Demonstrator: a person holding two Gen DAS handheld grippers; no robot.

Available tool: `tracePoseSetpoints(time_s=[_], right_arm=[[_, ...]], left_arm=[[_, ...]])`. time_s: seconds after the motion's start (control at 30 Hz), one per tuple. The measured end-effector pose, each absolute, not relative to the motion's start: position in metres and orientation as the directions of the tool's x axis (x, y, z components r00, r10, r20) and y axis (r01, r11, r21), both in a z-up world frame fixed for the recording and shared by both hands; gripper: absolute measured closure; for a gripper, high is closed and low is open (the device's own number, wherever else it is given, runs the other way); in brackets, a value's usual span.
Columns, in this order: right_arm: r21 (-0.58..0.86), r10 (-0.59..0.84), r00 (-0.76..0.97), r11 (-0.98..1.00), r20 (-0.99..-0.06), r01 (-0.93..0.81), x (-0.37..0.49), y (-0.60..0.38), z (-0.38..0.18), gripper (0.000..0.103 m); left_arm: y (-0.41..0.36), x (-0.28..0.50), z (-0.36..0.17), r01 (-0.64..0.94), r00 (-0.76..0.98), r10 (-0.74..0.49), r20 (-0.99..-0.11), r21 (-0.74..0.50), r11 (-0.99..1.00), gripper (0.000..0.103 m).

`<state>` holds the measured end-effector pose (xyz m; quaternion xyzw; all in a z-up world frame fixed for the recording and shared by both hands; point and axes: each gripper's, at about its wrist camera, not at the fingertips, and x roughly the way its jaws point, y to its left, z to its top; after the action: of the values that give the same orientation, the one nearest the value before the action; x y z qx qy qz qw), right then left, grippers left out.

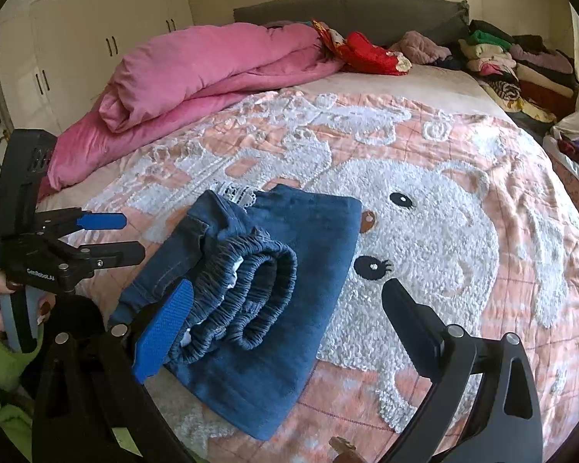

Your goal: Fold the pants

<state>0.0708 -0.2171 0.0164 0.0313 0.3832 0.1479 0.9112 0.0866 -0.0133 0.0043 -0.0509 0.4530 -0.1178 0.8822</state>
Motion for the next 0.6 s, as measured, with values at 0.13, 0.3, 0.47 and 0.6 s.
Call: tracePoseSetpoints(time_s=[0.13,0.3,0.47,0.6], right_arm=[[0.182,0.287,0.65,0.957,-0.704,-0.225,0.074,-0.219,0.011,0.005],[0.203,0.274,0.618,0.962,-0.737,-0.184,0.081,-0.224,-0.004,0.005],[0.231,0.26,0.572,0.965,-0.778,-0.125,0.092,-0.231,-0.024,0.005],[0.275,0.296,0.543,0.954,-0.786,-0.122,0.1,-0.231,-0.036,0.006]], left_arm=[[-0.01,0.088,-0.002,0.145,0.556,-0.247,-0.794,-0.199,0.969,0.01],[-0.006,0.092,-0.011,0.113,0.555,-0.237,-0.798,-0.209,0.971,0.01],[-0.003,0.099,-0.02,0.091,0.553,-0.235,-0.8,-0.222,0.971,0.01],[-0.003,0.106,-0.03,0.075,0.54,-0.238,-0.807,-0.235,0.969,0.01]])
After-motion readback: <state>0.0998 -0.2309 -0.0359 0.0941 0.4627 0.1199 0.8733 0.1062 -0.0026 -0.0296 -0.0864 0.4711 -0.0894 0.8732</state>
